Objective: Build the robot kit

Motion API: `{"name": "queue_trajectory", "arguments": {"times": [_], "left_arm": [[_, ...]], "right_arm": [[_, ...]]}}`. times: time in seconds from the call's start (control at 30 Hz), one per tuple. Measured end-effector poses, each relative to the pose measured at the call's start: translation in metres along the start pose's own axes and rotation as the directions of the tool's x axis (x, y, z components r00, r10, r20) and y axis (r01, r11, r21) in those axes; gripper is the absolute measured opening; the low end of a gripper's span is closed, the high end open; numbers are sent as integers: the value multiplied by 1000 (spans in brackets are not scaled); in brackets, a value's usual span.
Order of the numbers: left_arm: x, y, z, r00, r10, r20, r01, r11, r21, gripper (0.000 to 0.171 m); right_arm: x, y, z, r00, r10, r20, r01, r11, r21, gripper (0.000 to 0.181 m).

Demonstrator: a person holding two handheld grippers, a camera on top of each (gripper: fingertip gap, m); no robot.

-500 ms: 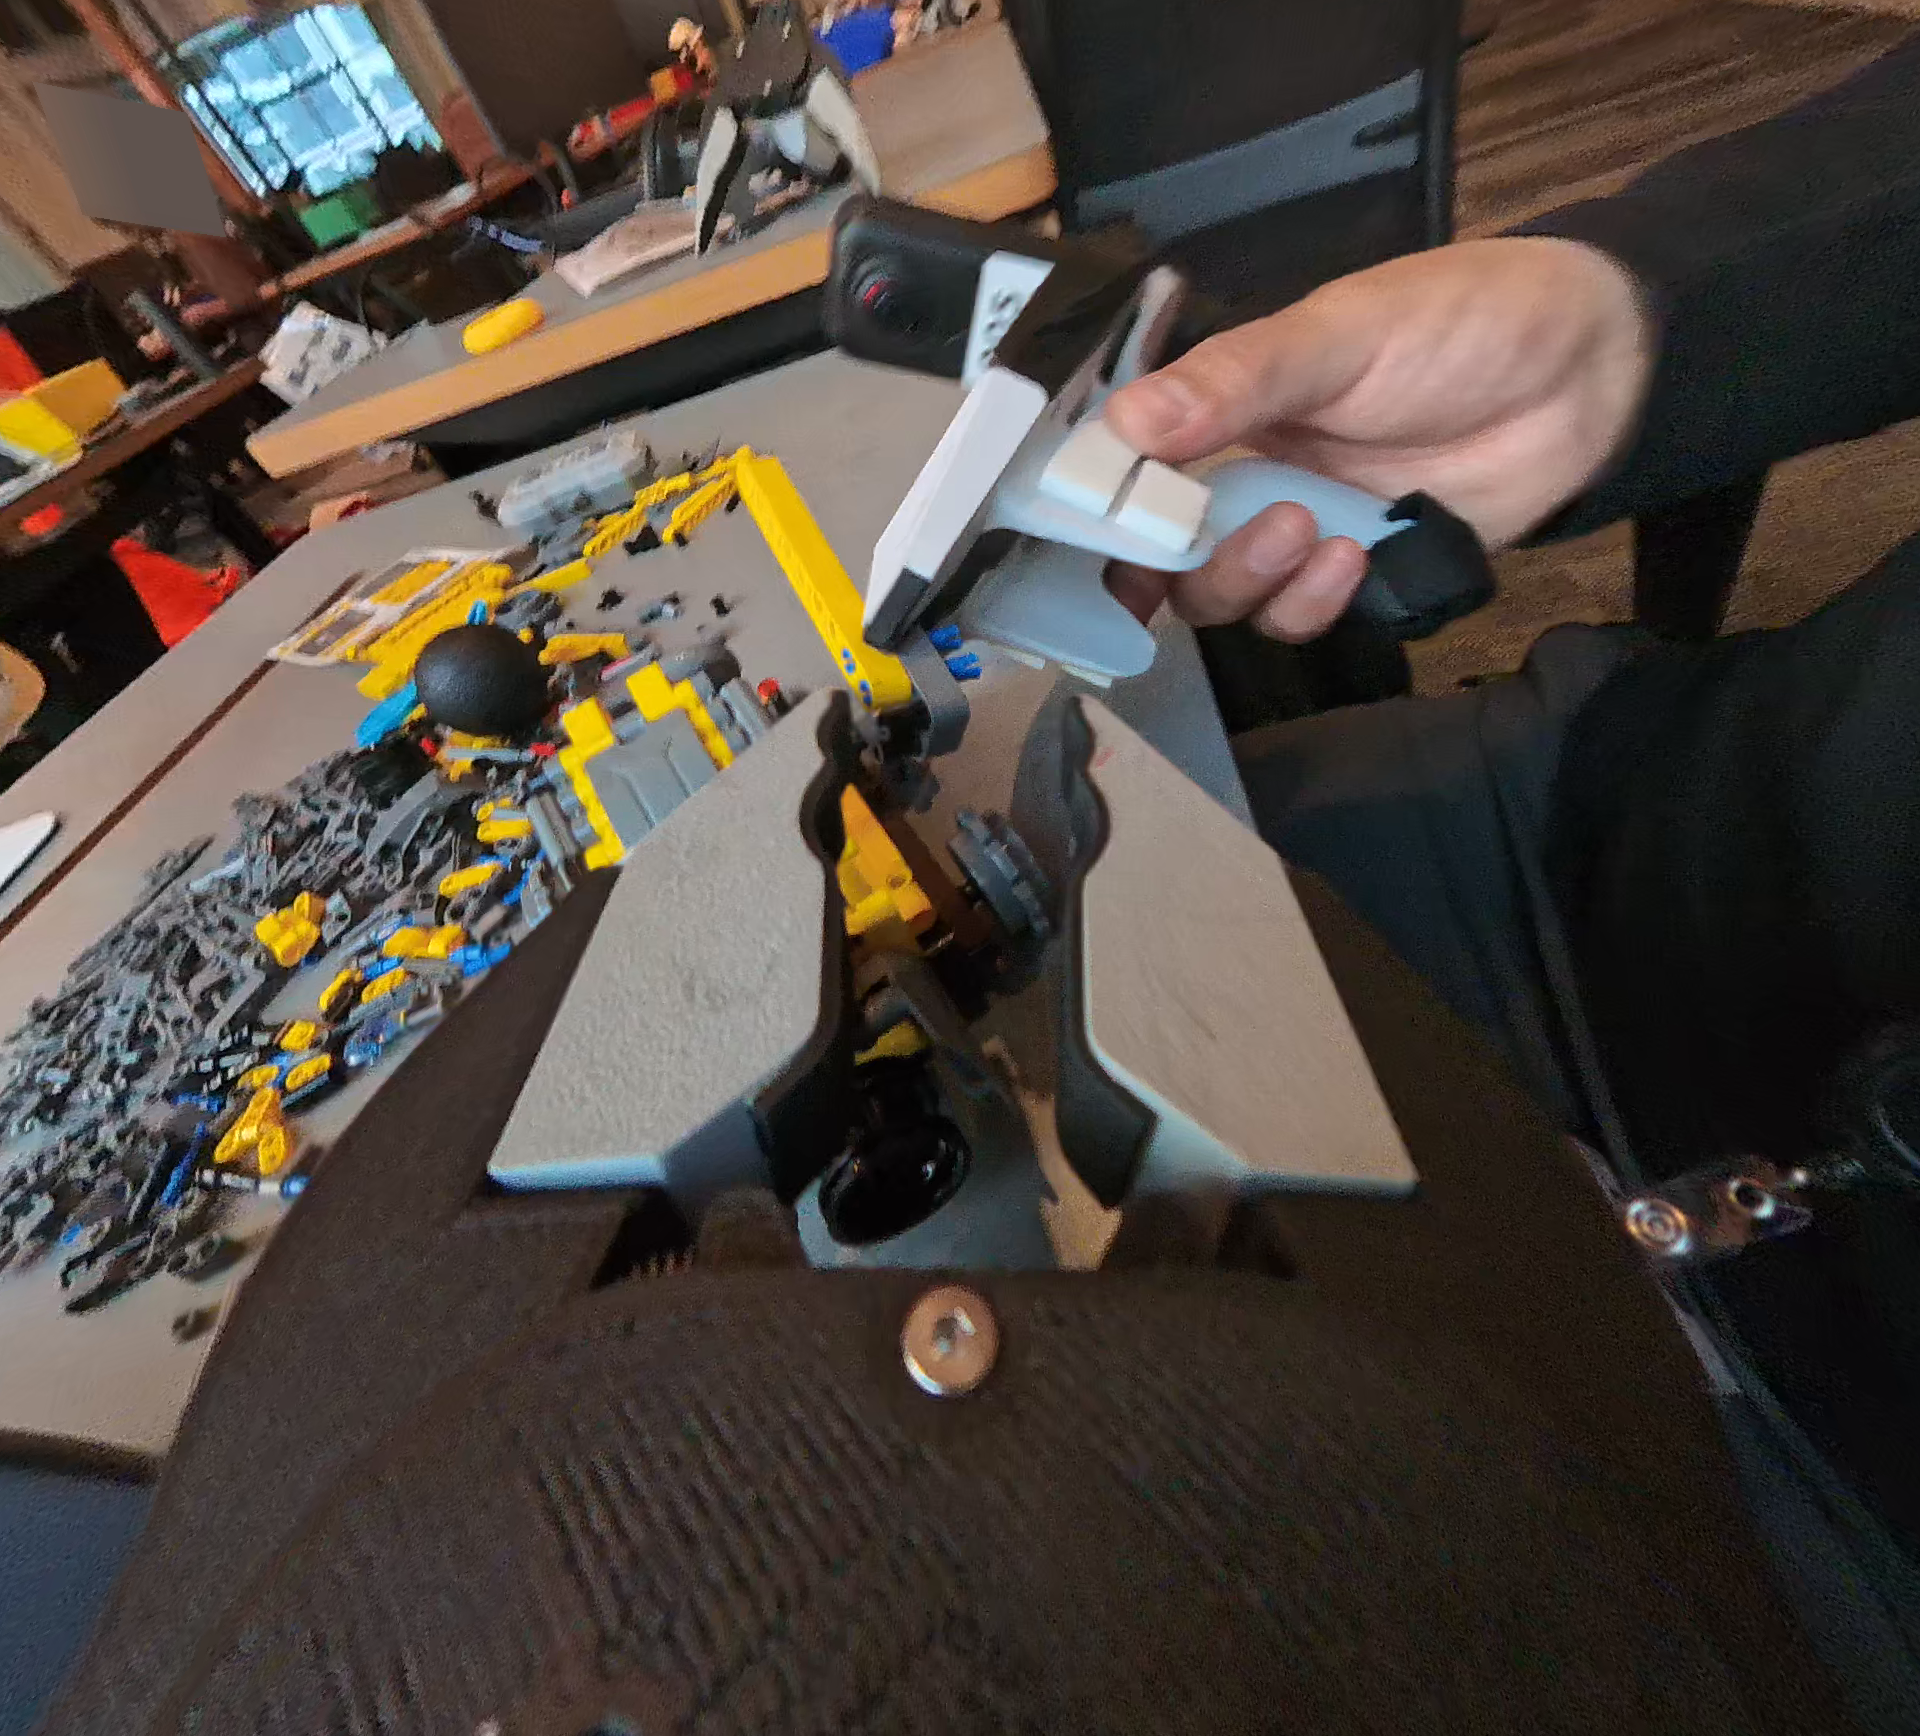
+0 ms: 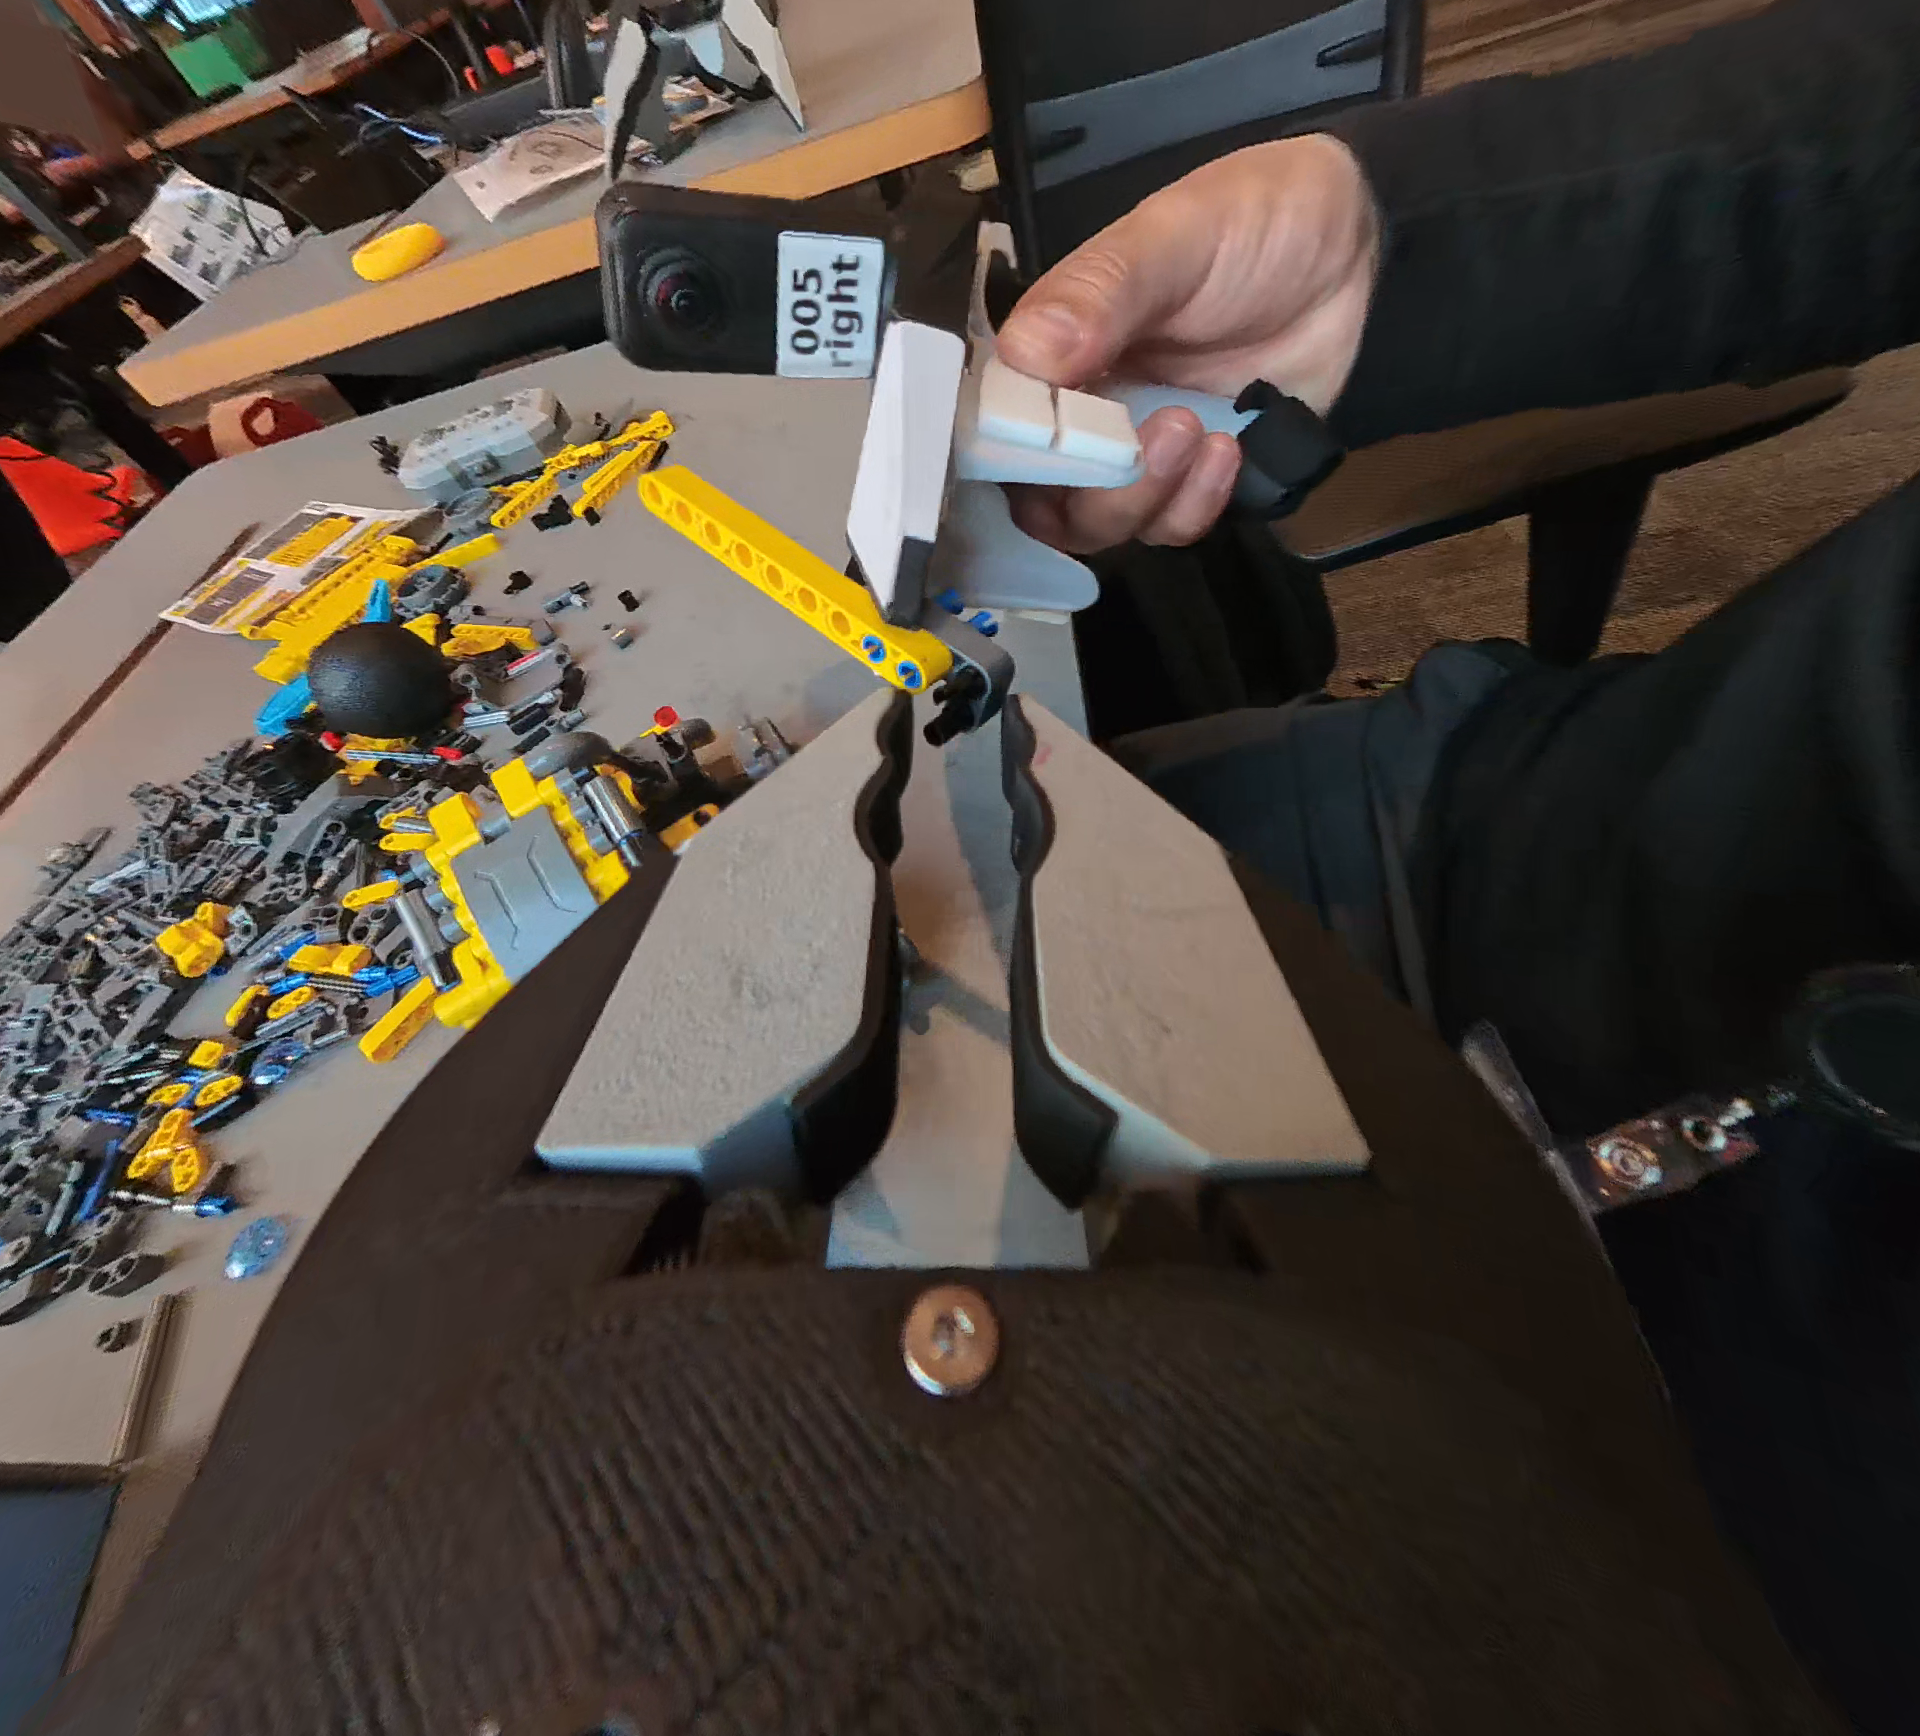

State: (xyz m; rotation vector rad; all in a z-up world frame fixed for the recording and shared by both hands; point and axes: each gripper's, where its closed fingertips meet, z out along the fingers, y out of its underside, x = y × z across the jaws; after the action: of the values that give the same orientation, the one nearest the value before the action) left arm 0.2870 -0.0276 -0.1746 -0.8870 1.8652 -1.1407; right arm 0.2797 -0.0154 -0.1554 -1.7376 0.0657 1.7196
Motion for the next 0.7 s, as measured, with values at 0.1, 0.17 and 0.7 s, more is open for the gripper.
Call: {"name": "queue_trajectory", "arguments": {"times": [0.1,0.17,0.7], "left_arm": [[3,-1,-3,998,-60,-19,60,998,-22,12],[6,2,-2,995,-101,-26,100,994,-41,13],[11,-8,-5,942,-301,-149,317,943,104,2]], "right_arm": [[0,2,0,1000,-9,0,9,1000,-16,8],[2,4,0,999,-29,-23,28,999,-32,8],[-1,0,-7,961,-272,-55,271,962,-17,12]]}}
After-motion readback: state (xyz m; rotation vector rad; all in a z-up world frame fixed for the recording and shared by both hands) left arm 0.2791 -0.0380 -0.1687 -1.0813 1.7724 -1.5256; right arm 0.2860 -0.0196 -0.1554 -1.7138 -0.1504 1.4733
